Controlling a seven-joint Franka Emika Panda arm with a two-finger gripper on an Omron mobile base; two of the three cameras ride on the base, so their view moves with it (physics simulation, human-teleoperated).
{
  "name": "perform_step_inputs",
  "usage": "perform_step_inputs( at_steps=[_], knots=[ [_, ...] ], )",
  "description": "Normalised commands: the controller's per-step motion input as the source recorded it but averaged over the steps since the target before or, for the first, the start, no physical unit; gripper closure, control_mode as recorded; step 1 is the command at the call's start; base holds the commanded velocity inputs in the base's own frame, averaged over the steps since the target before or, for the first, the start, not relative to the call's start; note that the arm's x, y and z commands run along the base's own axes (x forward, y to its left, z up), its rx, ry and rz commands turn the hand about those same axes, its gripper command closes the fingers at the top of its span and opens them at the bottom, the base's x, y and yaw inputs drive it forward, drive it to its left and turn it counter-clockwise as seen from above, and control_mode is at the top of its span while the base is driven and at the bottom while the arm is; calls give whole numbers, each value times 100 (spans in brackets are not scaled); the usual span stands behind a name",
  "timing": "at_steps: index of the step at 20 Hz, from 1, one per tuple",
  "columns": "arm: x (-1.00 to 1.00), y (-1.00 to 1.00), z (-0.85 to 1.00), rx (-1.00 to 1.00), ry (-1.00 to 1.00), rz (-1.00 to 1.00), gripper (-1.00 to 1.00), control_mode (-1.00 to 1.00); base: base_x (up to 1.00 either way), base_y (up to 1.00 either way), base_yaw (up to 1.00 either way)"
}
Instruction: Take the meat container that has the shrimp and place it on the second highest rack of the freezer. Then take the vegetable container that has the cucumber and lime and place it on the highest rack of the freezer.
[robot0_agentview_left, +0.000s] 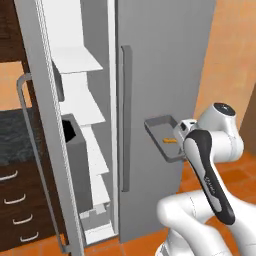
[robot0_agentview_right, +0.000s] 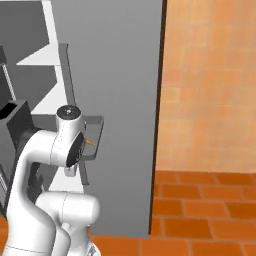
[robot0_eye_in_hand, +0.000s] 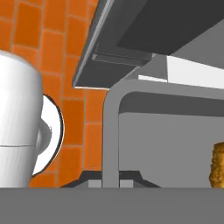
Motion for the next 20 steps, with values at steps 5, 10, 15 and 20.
perform_step_inputs(
  at_steps=[5, 10, 15, 20],
  knots=[
    [0, 0, 0, 0, 0, 0, 100, 100, -32, 1, 52],
    [0, 0, 0, 0, 0, 0, 100, 100, -13, 10, 29],
    [0, 0, 0, 0, 0, 0, 100, 100, 44, 19, 6],
    [0, 0, 0, 0, 0, 0, 100, 100, 59, 44, -1]
  ],
)
